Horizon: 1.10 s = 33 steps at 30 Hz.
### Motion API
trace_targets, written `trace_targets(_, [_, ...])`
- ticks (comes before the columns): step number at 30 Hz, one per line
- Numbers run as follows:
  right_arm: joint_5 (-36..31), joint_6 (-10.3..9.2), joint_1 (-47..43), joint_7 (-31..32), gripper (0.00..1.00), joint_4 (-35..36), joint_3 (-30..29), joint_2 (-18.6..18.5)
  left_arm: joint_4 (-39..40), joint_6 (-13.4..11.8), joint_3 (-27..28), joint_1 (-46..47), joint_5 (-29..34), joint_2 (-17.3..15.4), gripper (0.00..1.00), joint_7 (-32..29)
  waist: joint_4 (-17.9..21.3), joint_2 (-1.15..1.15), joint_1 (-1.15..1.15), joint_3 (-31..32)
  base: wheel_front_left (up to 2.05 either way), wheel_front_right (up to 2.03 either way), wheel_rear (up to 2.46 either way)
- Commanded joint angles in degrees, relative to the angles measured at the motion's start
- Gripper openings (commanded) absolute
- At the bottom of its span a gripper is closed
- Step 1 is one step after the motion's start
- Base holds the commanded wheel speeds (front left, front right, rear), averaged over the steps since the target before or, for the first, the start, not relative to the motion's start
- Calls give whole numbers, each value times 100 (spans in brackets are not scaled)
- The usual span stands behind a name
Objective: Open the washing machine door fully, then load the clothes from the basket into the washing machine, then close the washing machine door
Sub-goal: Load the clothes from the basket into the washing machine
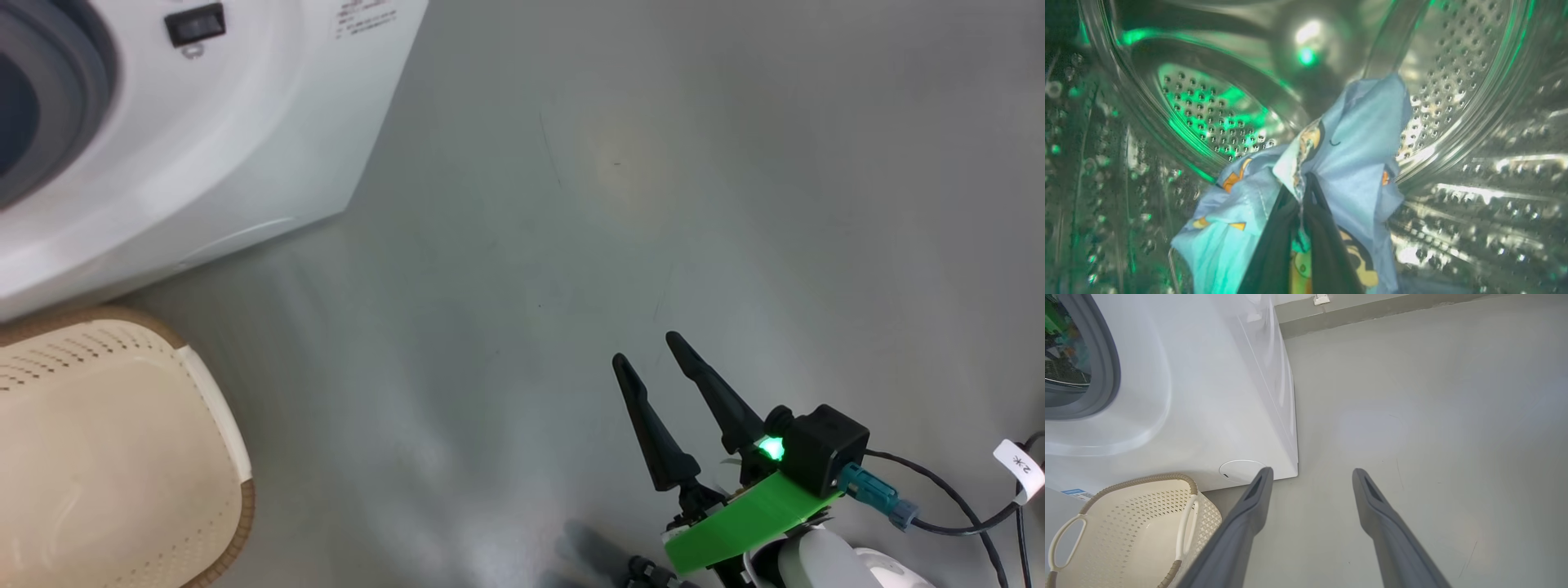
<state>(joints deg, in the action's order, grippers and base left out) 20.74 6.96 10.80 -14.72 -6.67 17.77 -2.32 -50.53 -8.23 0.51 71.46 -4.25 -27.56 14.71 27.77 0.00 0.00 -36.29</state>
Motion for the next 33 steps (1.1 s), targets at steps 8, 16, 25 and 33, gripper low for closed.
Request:
trace_targets(8, [-99,53,-175,-28,100,38,68,-56,-1068,125,-222,266,142,-173,100,-253,-75,0,0,300,0,0,0])
trace_targets(16, [-97,53,-262,-28,100,18,19,-56,-1789,292,-421,458,131,56,100,-767,-132,0,0,597,0,0,0])
trace_targets(25, [-141,53,-314,-28,100,-24,-18,-55,-2113,267,-462,171,-17,377,100,-726,-289,0,0,1050,0,0,0])
trace_targets(33, [-215,53,-366,-28,100,-96,-28,-55,-2227,155,-334,-251,-310,815,100,-514,-517,0,0,1533,0,0,0])
